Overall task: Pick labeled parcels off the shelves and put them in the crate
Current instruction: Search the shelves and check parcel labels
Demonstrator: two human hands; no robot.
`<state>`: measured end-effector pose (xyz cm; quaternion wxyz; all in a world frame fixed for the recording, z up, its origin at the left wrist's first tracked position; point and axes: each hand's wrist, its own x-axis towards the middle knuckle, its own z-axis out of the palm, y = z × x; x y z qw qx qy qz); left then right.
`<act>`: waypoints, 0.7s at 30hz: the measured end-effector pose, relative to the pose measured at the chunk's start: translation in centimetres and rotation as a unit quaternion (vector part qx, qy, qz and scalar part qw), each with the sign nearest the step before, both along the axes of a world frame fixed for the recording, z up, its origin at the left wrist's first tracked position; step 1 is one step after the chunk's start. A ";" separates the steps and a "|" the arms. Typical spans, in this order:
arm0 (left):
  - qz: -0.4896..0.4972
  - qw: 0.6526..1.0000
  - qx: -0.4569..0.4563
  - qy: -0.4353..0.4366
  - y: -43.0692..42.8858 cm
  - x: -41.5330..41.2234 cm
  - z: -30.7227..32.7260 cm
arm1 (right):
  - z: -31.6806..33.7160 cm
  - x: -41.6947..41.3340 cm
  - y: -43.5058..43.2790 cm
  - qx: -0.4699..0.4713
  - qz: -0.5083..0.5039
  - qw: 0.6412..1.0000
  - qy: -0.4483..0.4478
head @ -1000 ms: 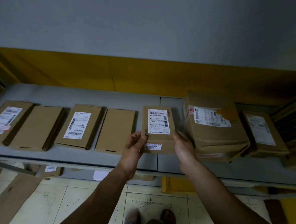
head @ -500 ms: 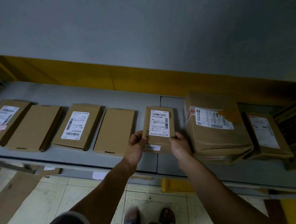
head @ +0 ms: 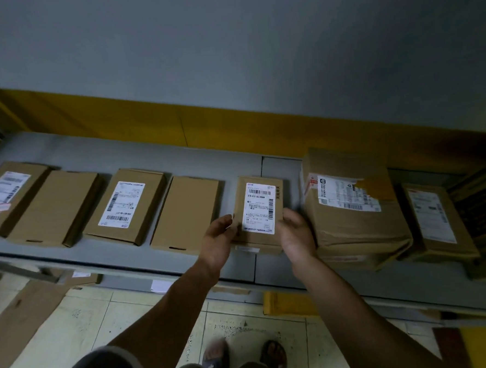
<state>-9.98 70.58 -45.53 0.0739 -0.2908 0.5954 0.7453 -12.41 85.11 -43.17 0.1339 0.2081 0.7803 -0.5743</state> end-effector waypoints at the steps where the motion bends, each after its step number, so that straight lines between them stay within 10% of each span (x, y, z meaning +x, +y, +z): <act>1: 0.015 1.000 -0.004 0.000 0.0 0.1 0.4 | 0.3 0.1 0.0 -0.001 -0.004 1.000 0.017; 21: 0.133 0.976 -0.163 -0.061 -9.5 7.0 0.8 | -0.9 4.5 -9.2 -0.057 0.236 0.968 -0.057</act>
